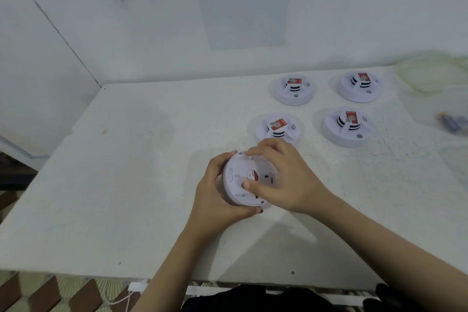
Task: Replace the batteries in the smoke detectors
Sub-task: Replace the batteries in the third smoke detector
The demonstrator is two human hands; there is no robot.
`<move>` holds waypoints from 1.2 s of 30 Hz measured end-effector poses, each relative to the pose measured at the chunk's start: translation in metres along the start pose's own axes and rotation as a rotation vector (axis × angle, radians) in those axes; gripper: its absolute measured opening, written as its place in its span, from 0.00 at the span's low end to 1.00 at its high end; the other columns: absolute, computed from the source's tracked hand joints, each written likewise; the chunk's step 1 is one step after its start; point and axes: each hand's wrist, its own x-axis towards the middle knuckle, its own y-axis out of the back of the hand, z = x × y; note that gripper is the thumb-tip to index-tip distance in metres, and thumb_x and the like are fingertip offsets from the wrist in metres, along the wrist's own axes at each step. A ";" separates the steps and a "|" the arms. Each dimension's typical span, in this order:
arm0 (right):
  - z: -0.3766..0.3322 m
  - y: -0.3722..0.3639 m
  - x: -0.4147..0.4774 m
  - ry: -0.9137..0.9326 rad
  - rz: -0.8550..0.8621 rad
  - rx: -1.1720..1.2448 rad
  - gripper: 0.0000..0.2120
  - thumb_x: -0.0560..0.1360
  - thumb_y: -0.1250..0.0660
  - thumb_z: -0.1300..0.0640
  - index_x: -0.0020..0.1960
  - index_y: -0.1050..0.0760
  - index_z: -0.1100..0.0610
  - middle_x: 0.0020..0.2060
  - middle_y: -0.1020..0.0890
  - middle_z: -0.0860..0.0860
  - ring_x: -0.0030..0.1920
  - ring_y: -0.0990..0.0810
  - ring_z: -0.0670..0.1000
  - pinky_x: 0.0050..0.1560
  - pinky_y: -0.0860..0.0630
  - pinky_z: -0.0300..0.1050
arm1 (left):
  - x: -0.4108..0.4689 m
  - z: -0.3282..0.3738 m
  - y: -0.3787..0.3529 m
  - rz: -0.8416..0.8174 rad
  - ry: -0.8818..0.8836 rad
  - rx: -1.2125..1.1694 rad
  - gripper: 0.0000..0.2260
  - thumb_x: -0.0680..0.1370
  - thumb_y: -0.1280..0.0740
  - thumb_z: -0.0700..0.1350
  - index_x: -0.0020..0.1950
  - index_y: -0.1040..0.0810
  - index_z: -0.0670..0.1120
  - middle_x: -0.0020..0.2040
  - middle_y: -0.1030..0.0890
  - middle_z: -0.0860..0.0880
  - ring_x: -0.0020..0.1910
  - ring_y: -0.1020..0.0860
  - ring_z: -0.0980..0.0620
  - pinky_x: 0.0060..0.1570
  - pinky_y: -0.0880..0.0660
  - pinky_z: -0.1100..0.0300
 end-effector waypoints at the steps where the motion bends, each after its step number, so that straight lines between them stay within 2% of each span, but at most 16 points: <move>1: -0.002 0.000 0.000 -0.027 -0.010 0.000 0.28 0.65 0.33 0.34 0.61 0.29 0.44 0.56 0.28 0.43 0.57 0.32 0.41 0.58 0.32 0.36 | 0.000 0.001 0.000 0.000 0.001 0.007 0.43 0.55 0.16 0.39 0.65 0.30 0.50 0.59 0.25 0.63 0.60 0.24 0.57 0.51 0.23 0.65; 3: -0.009 0.002 0.001 -0.126 -0.068 0.044 0.31 0.63 0.30 0.34 0.62 0.34 0.42 0.56 0.29 0.42 0.56 0.31 0.42 0.55 0.28 0.40 | -0.001 0.003 -0.001 0.000 0.005 0.016 0.43 0.55 0.16 0.39 0.66 0.30 0.52 0.59 0.24 0.62 0.60 0.24 0.58 0.51 0.23 0.65; 5: -0.015 0.004 0.002 -0.194 -0.110 0.086 0.35 0.62 0.26 0.38 0.63 0.37 0.43 0.55 0.30 0.44 0.53 0.29 0.43 0.51 0.27 0.40 | 0.000 0.006 -0.002 -0.011 -0.007 0.035 0.42 0.55 0.16 0.44 0.66 0.30 0.54 0.60 0.24 0.60 0.61 0.25 0.59 0.53 0.23 0.64; 7: -0.020 0.006 0.003 -0.199 -0.092 0.123 0.36 0.61 0.24 0.41 0.64 0.38 0.43 0.55 0.29 0.44 0.52 0.28 0.43 0.48 0.26 0.38 | 0.001 0.011 -0.003 -0.031 -0.043 0.068 0.42 0.55 0.18 0.50 0.67 0.31 0.55 0.62 0.25 0.60 0.63 0.26 0.59 0.56 0.26 0.67; 9: -0.021 0.008 0.003 -0.229 -0.076 0.251 0.34 0.63 0.23 0.47 0.63 0.38 0.43 0.54 0.27 0.43 0.51 0.25 0.41 0.45 0.25 0.33 | 0.003 0.013 -0.003 -0.047 -0.079 0.072 0.43 0.57 0.18 0.50 0.68 0.33 0.54 0.64 0.27 0.61 0.65 0.28 0.58 0.59 0.28 0.67; 11: -0.020 0.010 0.003 -0.322 -0.098 0.476 0.30 0.64 0.24 0.50 0.62 0.35 0.44 0.55 0.25 0.44 0.52 0.22 0.44 0.47 0.23 0.35 | 0.003 0.012 -0.004 -0.073 -0.088 0.065 0.44 0.59 0.19 0.52 0.72 0.37 0.55 0.68 0.30 0.61 0.68 0.30 0.58 0.63 0.31 0.67; 13: -0.015 0.011 0.001 -0.411 -0.109 0.812 0.26 0.65 0.29 0.50 0.61 0.32 0.48 0.56 0.21 0.51 0.54 0.20 0.53 0.53 0.22 0.47 | 0.003 0.012 -0.004 -0.107 -0.029 0.019 0.46 0.60 0.22 0.56 0.74 0.40 0.56 0.70 0.31 0.61 0.69 0.32 0.61 0.65 0.32 0.67; 15: -0.011 0.013 -0.001 -0.458 -0.152 1.214 0.20 0.70 0.37 0.53 0.62 0.28 0.56 0.56 0.20 0.59 0.57 0.21 0.62 0.57 0.26 0.59 | 0.003 0.008 -0.005 -0.149 0.014 -0.047 0.43 0.62 0.23 0.56 0.73 0.37 0.52 0.68 0.28 0.57 0.68 0.29 0.58 0.65 0.30 0.61; 16: -0.009 0.014 -0.003 -0.431 -0.187 1.348 0.18 0.72 0.40 0.55 0.60 0.25 0.58 0.56 0.20 0.60 0.57 0.22 0.63 0.57 0.28 0.62 | 0.003 0.006 -0.005 -0.156 0.020 -0.070 0.40 0.62 0.23 0.54 0.71 0.34 0.50 0.66 0.26 0.56 0.66 0.27 0.56 0.63 0.28 0.59; 18: -0.003 0.017 -0.008 -0.376 -0.251 1.469 0.18 0.73 0.44 0.57 0.58 0.22 0.59 0.56 0.20 0.61 0.56 0.22 0.61 0.54 0.25 0.60 | 0.003 0.005 -0.004 -0.133 0.019 -0.090 0.36 0.62 0.22 0.51 0.67 0.31 0.49 0.63 0.23 0.56 0.64 0.25 0.54 0.59 0.27 0.61; 22: 0.017 0.016 -0.011 -0.403 -0.340 1.441 0.28 0.68 0.39 0.59 0.68 0.30 0.58 0.63 0.24 0.61 0.60 0.23 0.62 0.54 0.24 0.61 | 0.004 0.001 -0.002 -0.084 -0.006 -0.140 0.37 0.61 0.21 0.46 0.67 0.31 0.43 0.64 0.23 0.48 0.64 0.25 0.46 0.60 0.25 0.53; 25: 0.020 0.013 -0.012 -0.425 -0.305 1.314 0.32 0.68 0.38 0.64 0.71 0.36 0.48 0.64 0.25 0.55 0.61 0.23 0.59 0.50 0.20 0.56 | 0.005 0.000 -0.001 -0.093 0.008 -0.134 0.38 0.61 0.21 0.44 0.68 0.31 0.42 0.64 0.23 0.48 0.64 0.25 0.47 0.60 0.25 0.53; 29: 0.023 0.006 -0.018 -0.310 -0.301 1.096 0.41 0.65 0.34 0.70 0.71 0.41 0.41 0.66 0.28 0.50 0.64 0.26 0.54 0.53 0.22 0.51 | 0.005 -0.001 -0.002 -0.105 0.035 -0.122 0.38 0.60 0.21 0.45 0.68 0.30 0.48 0.64 0.22 0.51 0.64 0.24 0.50 0.59 0.24 0.54; 33: 0.024 0.003 -0.021 -0.263 -0.277 0.993 0.41 0.65 0.33 0.70 0.71 0.41 0.43 0.66 0.28 0.50 0.64 0.26 0.51 0.55 0.22 0.52 | 0.005 0.002 -0.003 -0.096 0.043 -0.092 0.37 0.58 0.21 0.46 0.65 0.29 0.60 0.61 0.21 0.57 0.61 0.23 0.53 0.53 0.24 0.61; 36: 0.023 0.003 -0.022 -0.250 -0.255 0.956 0.40 0.64 0.34 0.70 0.70 0.40 0.44 0.64 0.27 0.50 0.63 0.26 0.53 0.56 0.24 0.57 | 0.004 0.002 -0.003 -0.095 0.038 -0.087 0.38 0.58 0.21 0.45 0.66 0.29 0.57 0.62 0.21 0.56 0.62 0.23 0.53 0.55 0.24 0.60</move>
